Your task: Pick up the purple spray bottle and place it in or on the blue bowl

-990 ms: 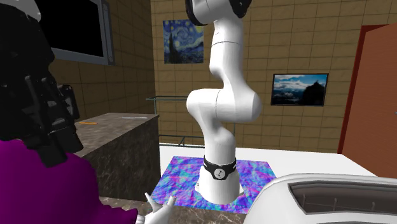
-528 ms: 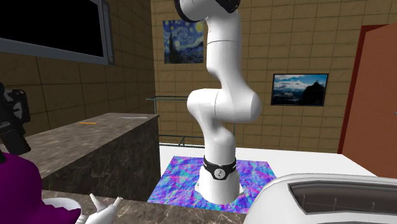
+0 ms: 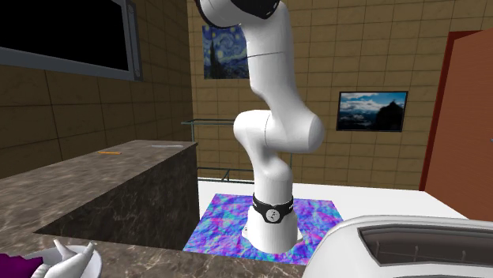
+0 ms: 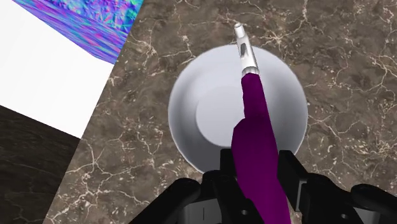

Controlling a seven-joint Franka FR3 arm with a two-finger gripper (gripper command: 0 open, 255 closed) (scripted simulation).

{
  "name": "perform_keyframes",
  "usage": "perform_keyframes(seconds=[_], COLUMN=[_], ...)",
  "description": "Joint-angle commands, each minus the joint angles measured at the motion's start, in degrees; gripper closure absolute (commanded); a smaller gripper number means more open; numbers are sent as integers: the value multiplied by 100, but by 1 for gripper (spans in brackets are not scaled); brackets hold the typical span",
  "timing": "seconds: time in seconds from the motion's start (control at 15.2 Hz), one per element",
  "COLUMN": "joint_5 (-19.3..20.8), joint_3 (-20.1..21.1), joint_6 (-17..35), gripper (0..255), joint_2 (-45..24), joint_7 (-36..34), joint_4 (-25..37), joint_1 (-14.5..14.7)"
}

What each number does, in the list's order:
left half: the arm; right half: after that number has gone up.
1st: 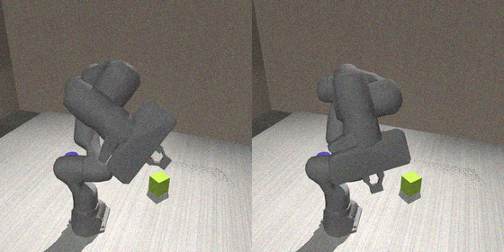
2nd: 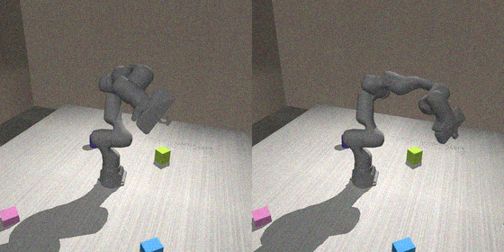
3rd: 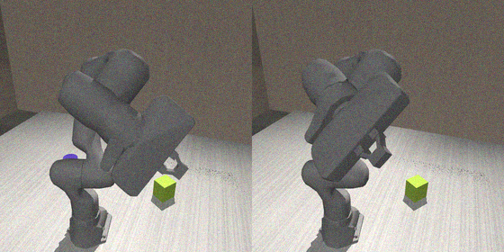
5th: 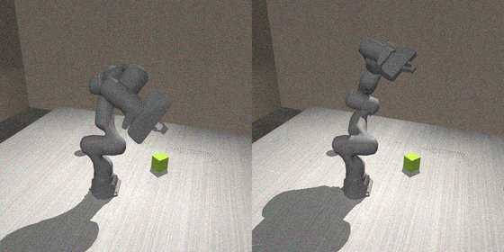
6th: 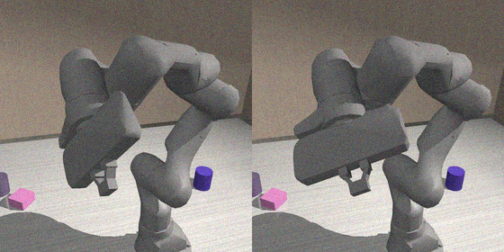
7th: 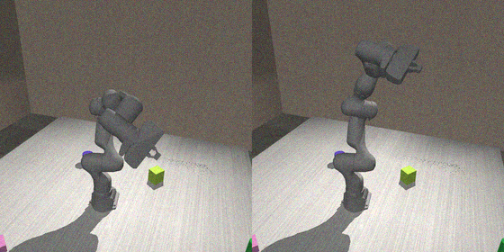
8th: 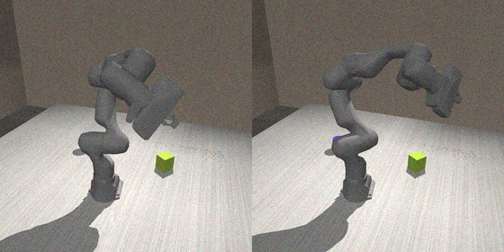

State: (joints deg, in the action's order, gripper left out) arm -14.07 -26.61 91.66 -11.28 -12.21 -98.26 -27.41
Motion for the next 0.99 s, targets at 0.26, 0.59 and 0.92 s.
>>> perform_keyframes(seconds=[0.26, 0.59, 0.92], joint_5=[-80, -111, -111], joint_3=[4, 12, 10], joint_6=[365, 545, 545], gripper=[255, 255, 255], joint_2=[-188, -243, -244], joint_7=[145, 189, 190], joint_4=[-214, -351, -351], joint_1=[-34, -33, -31])
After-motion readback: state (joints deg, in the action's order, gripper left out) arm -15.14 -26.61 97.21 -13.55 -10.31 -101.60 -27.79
